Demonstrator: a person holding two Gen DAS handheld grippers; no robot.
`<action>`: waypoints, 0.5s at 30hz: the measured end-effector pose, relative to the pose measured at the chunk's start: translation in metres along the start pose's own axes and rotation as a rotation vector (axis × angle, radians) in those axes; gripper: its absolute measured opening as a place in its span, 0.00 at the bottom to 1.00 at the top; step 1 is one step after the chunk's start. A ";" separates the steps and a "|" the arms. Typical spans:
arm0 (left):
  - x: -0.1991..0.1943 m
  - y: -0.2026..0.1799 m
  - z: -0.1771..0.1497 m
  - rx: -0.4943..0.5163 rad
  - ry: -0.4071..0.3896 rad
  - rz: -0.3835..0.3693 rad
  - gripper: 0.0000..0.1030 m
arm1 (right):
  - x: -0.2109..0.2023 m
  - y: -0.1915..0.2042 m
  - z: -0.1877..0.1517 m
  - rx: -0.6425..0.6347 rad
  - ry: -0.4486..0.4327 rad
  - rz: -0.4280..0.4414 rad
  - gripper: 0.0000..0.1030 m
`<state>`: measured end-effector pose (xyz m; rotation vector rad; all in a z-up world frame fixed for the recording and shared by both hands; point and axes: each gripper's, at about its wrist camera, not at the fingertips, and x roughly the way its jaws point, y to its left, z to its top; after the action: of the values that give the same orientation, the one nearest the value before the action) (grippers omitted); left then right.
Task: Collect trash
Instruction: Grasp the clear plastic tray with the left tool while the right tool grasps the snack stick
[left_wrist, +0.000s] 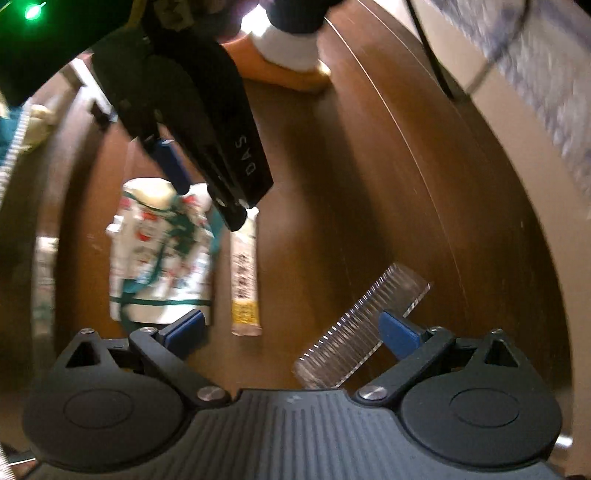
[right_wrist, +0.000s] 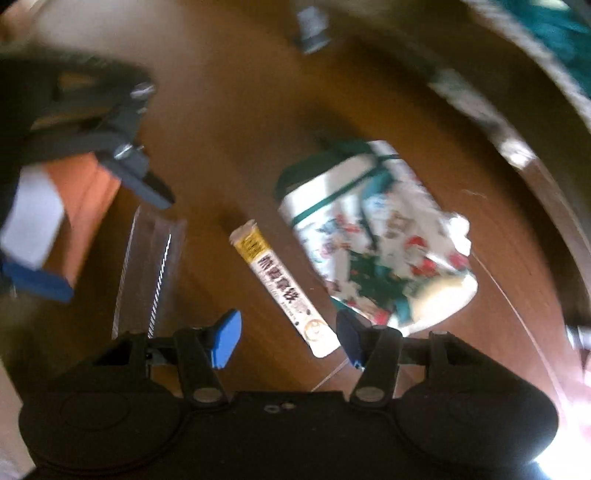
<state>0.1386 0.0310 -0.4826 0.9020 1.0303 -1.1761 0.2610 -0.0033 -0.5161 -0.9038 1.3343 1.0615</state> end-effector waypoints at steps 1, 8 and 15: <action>0.007 -0.004 -0.003 0.017 0.003 -0.011 0.98 | 0.009 0.005 0.001 -0.048 0.007 0.002 0.53; 0.047 -0.027 -0.015 0.120 0.016 -0.052 0.98 | 0.057 0.020 0.006 -0.254 0.025 -0.009 0.53; 0.082 -0.037 -0.015 0.180 0.046 -0.024 0.97 | 0.085 0.034 0.003 -0.353 0.002 -0.074 0.52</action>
<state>0.1056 0.0154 -0.5659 1.0647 0.9856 -1.2888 0.2245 0.0162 -0.5984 -1.2046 1.1234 1.2609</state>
